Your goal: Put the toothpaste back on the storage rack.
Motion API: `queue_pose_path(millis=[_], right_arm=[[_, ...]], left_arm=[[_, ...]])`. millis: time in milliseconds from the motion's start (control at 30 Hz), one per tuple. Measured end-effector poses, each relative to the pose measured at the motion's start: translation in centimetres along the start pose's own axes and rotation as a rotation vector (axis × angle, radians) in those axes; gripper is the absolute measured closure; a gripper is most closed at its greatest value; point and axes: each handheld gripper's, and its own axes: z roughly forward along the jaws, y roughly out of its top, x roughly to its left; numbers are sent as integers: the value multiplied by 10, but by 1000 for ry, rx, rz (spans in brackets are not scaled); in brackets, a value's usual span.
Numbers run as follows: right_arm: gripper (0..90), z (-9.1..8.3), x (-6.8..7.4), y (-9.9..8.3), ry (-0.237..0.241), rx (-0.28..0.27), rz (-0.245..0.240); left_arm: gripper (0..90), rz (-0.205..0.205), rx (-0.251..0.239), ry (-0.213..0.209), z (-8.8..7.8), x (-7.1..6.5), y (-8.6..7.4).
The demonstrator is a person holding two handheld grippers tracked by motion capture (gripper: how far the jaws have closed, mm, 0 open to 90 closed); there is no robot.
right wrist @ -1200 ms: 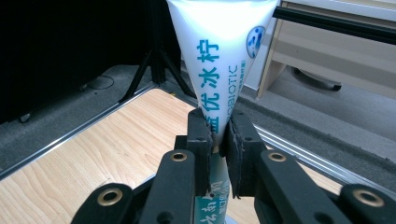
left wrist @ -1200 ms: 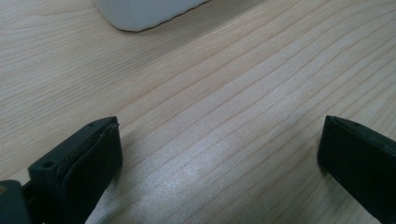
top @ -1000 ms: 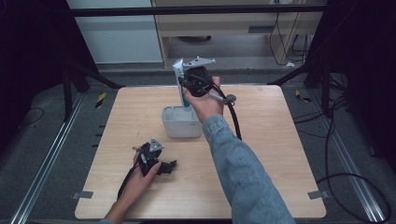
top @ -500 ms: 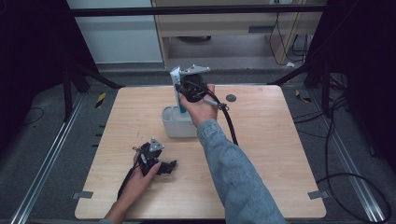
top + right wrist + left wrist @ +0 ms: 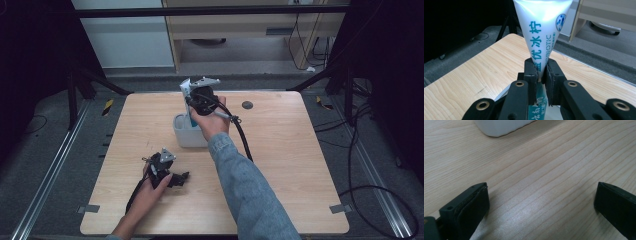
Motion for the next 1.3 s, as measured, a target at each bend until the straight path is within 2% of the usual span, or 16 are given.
queue_pose_path(millis=[500, 800, 1300], right_arm=[[805, 8, 1, -15, -6, 19, 8], [804, 15, -1, -28, -17, 49, 21], [804, 22, 2, -38, -11, 76, 28]], left_arm=[[0, 0, -2, 0, 0, 0, 0], [0, 0, -2, 0, 0, 0, 0], [0, 0, -2, 0, 0, 0, 0]])
